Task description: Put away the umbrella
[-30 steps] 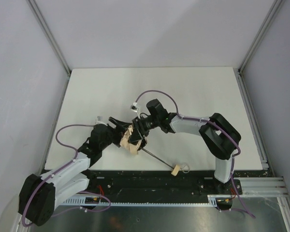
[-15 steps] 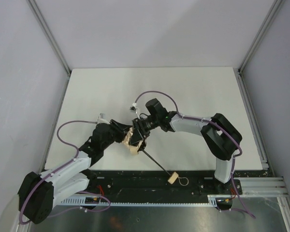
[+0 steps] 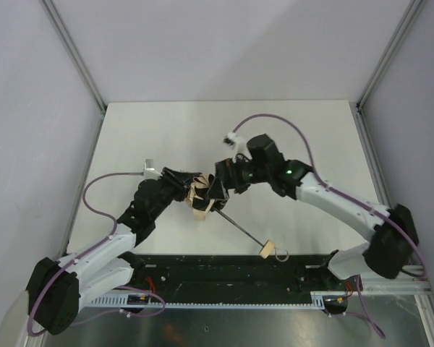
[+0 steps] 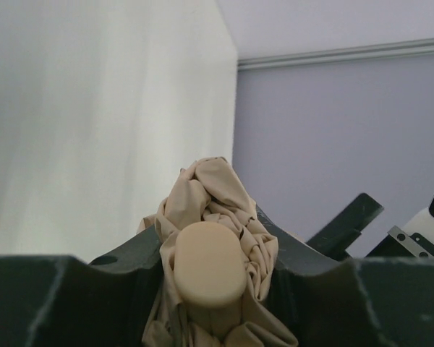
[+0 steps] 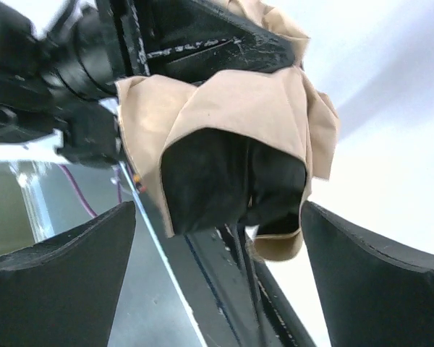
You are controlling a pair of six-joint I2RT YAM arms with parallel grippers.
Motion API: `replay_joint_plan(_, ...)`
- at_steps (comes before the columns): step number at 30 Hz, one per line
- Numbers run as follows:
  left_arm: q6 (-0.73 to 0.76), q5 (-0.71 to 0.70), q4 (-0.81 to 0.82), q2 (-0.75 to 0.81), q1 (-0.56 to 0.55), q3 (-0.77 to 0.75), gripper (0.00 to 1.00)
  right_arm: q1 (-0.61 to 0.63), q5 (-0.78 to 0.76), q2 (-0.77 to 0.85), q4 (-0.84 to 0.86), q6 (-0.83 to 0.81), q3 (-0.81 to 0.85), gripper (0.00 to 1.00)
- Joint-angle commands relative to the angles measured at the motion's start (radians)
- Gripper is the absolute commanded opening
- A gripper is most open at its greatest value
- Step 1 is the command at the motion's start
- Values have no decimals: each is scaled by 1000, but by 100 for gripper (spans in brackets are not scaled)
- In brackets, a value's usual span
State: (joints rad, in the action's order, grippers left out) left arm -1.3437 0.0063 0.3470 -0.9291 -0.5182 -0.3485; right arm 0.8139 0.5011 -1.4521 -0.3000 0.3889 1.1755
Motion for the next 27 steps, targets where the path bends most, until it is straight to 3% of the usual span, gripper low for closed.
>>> replay_joint_plan(1, -35, -32, 195, 4, 25, -64, 0, -62, -121, 191, -52, 137, -8, 99)
replay_joint_plan(5, -82, 12, 285, 6, 32, -87, 0, -256, -221, 327, -79, 272, -68, 99)
replay_joint_plan(9, -111, 49, 306, 17, 32, -120, 0, -403, -49, 361, 20, 327, -159, 98)
replay_joint_plan(13, -200, 86, 306, 12, 35, -131, 0, -400, 140, 334, 87, 121, -180, 90)
replay_joint_plan(16, -240, 138, 228, -3, 35, -162, 0, -300, 122, 359, 123, -120, -185, 93)
replay_joint_plan(18, -246, 178, 194, -19, 35, -172, 0, -245, 148, 352, 173, -177, -178, 95)
replay_joint_plan(20, -258, 204, 187, -29, 35, -159, 0, -229, 215, 321, 251, -125, -175, 96)
replay_joint_plan(24, -251, 208, 184, -8, 35, -131, 0, -223, 332, 221, 442, 151, -178, 94)
replay_joint_plan(27, -199, 215, 179, -1, 34, -135, 0, -173, 334, 192, 568, 289, -197, 99)
